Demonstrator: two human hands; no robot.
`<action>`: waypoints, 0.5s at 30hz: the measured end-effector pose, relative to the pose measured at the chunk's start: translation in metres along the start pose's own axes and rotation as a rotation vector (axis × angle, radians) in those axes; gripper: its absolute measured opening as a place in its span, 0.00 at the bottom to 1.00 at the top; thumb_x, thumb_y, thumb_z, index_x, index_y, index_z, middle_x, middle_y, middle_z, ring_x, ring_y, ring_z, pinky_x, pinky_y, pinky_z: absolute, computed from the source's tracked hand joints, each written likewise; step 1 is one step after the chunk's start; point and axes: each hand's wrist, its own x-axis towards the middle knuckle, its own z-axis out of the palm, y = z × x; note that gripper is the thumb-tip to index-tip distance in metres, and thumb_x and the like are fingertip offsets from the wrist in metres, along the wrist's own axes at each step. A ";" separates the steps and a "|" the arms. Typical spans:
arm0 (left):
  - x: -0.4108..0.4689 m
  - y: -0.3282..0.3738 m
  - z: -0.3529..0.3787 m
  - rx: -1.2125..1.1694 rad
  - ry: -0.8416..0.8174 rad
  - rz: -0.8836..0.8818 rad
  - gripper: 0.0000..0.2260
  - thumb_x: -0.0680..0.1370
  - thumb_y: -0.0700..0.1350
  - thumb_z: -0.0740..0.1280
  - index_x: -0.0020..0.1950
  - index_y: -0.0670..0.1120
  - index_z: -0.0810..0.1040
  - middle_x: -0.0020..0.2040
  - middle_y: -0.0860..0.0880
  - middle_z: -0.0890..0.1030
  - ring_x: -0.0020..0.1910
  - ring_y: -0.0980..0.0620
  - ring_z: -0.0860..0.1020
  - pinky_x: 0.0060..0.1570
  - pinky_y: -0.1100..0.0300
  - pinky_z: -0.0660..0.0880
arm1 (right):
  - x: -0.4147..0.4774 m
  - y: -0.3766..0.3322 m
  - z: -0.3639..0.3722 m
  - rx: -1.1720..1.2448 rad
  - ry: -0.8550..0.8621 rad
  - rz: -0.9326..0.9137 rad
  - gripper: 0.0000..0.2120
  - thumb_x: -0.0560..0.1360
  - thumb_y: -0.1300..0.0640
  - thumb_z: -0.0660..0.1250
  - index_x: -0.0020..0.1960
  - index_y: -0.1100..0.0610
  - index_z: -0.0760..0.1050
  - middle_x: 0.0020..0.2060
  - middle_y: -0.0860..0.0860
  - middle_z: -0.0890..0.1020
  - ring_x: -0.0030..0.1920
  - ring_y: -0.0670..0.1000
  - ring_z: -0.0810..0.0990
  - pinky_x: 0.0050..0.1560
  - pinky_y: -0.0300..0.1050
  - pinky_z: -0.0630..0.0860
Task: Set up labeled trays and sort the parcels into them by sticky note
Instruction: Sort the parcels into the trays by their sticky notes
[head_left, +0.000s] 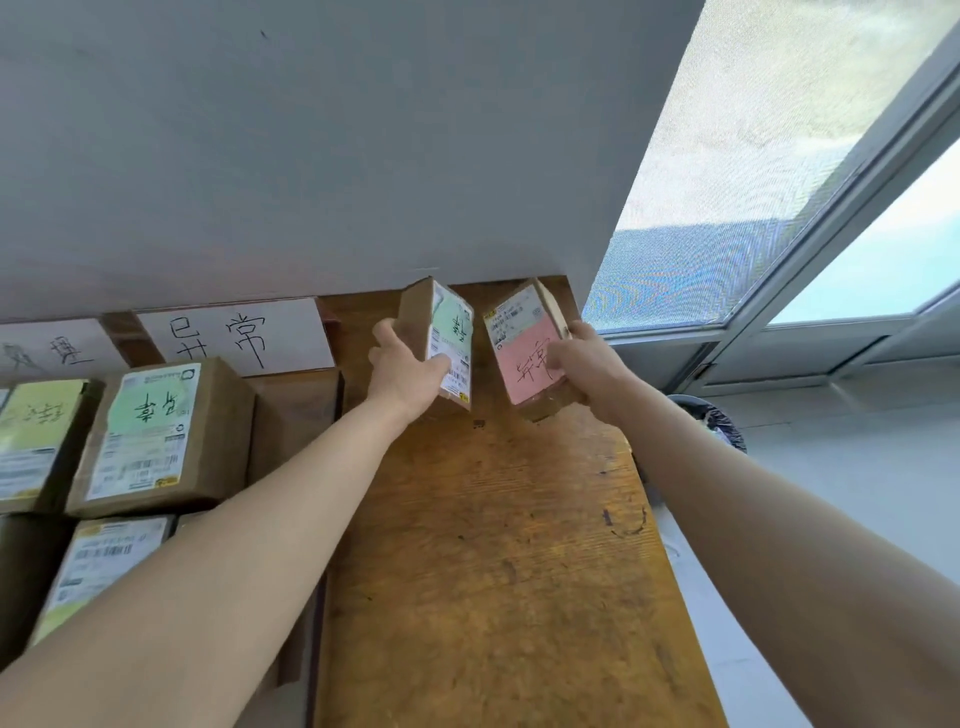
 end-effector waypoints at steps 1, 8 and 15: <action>-0.003 -0.003 -0.005 -0.049 -0.011 0.003 0.29 0.77 0.43 0.67 0.71 0.51 0.53 0.67 0.43 0.67 0.57 0.48 0.75 0.44 0.61 0.78 | -0.005 0.000 -0.001 0.067 -0.014 0.013 0.24 0.73 0.65 0.57 0.68 0.53 0.63 0.55 0.56 0.79 0.49 0.56 0.81 0.30 0.41 0.75; -0.040 0.009 -0.048 -0.230 -0.087 0.064 0.26 0.79 0.42 0.63 0.71 0.49 0.53 0.65 0.44 0.72 0.56 0.48 0.77 0.40 0.65 0.77 | -0.058 -0.016 -0.003 0.244 -0.015 -0.020 0.20 0.70 0.68 0.55 0.60 0.56 0.69 0.51 0.57 0.80 0.43 0.55 0.82 0.43 0.49 0.79; -0.097 0.024 -0.111 -0.376 -0.137 0.140 0.17 0.78 0.38 0.62 0.61 0.47 0.56 0.56 0.44 0.74 0.42 0.54 0.79 0.32 0.68 0.77 | -0.141 -0.040 0.020 0.323 0.043 -0.120 0.22 0.66 0.69 0.54 0.57 0.57 0.71 0.48 0.56 0.79 0.43 0.56 0.80 0.36 0.43 0.75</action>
